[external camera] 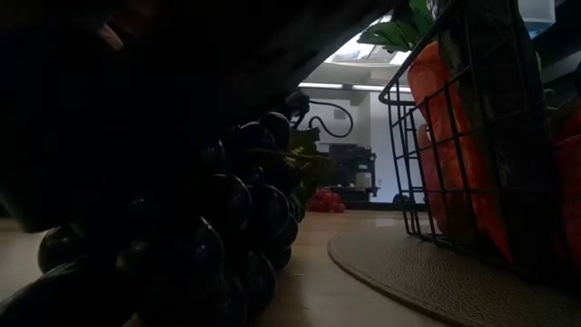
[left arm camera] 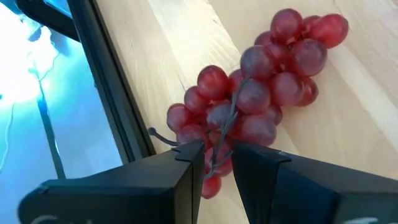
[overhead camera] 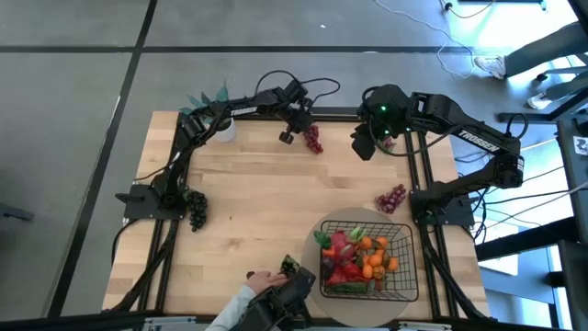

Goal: Build produce basket
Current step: Put the top left red grapes into the black wire basket

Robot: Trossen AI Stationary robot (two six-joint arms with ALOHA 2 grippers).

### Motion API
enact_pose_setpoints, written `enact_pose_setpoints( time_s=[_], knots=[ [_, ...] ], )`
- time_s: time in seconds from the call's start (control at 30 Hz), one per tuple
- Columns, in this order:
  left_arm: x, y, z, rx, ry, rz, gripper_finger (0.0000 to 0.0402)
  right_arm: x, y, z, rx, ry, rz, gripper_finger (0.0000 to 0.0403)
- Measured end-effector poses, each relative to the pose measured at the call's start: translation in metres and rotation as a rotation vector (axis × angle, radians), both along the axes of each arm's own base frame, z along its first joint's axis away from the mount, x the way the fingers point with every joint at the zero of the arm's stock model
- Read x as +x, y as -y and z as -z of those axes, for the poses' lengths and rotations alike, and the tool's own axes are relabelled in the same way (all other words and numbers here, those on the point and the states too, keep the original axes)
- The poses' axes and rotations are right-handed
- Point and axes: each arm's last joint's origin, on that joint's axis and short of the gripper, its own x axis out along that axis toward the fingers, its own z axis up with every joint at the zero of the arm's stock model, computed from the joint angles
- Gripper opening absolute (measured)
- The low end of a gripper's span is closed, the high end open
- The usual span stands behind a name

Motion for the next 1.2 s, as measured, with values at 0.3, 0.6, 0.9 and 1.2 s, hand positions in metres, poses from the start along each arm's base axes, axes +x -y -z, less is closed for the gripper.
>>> enact_pose_setpoints(
  time_s=[0.3,0.6,0.9,1.2],
  knots=[
    [0.0,-0.001,0.0,0.002,0.005,-0.001,0.0051,0.0,0.0,0.0,0.0,0.0,0.0,0.0103],
    [0.0,0.0,0.0,0.018,-0.007,-0.016,0.0002,0.0,0.0,0.0,0.0,0.0,0.001,0.0103],
    [0.006,0.006,-0.013,0.012,-0.056,-0.109,0.0,0.0,0.0,0.0,-0.011,-0.005,-0.014,0.0103],
    [0.014,0.014,-0.068,-0.011,-0.057,-0.11,0.0,-0.008,-0.003,-0.006,-0.022,0.013,-0.02,0.0103]
  ],
)
